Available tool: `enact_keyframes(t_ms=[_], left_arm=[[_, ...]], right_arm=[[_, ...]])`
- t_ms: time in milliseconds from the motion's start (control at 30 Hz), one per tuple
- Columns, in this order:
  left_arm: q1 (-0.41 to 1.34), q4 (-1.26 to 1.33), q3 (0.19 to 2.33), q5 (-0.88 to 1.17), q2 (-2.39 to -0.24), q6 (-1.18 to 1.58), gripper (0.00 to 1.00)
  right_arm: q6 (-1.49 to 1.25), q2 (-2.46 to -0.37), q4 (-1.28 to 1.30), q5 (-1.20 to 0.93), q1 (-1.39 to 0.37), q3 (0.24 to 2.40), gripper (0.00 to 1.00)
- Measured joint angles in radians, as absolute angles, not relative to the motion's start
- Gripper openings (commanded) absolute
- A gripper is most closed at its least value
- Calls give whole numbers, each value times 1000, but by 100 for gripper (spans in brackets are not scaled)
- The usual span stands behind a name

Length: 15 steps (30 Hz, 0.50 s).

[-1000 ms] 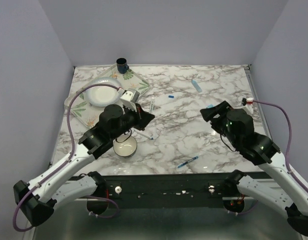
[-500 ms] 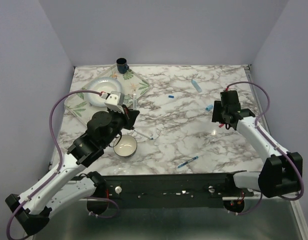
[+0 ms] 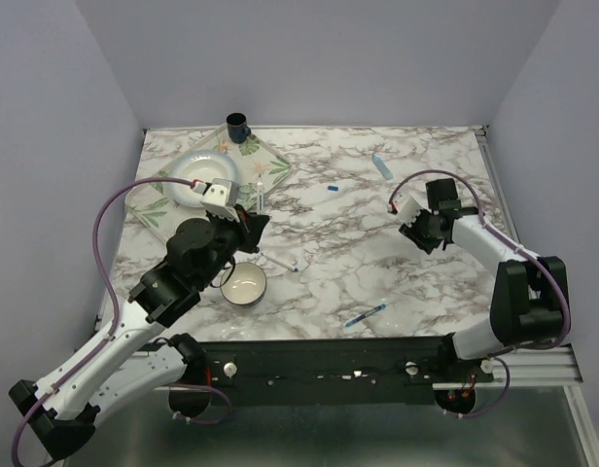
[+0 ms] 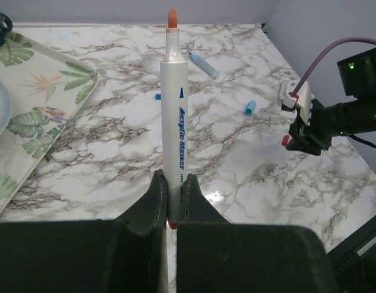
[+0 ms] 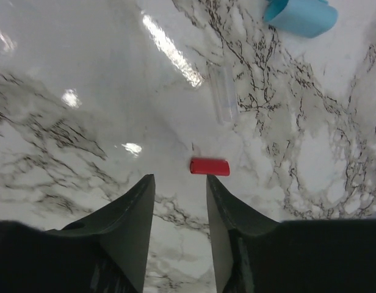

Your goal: Insert the pens into the pen caps

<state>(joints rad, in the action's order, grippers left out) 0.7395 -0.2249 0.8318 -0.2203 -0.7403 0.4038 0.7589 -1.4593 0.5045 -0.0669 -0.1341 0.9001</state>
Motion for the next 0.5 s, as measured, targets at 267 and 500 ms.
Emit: enact_keyframes(t_ms=[267, 500], left_arm=[[739, -225, 832, -240, -725, 403, 0], [739, -225, 831, -258, -727, 403, 0]], right_arm=[[1031, -1554, 536, -120, -29, 937, 41], [1141, -1576, 517, -128, -18, 942, 43]])
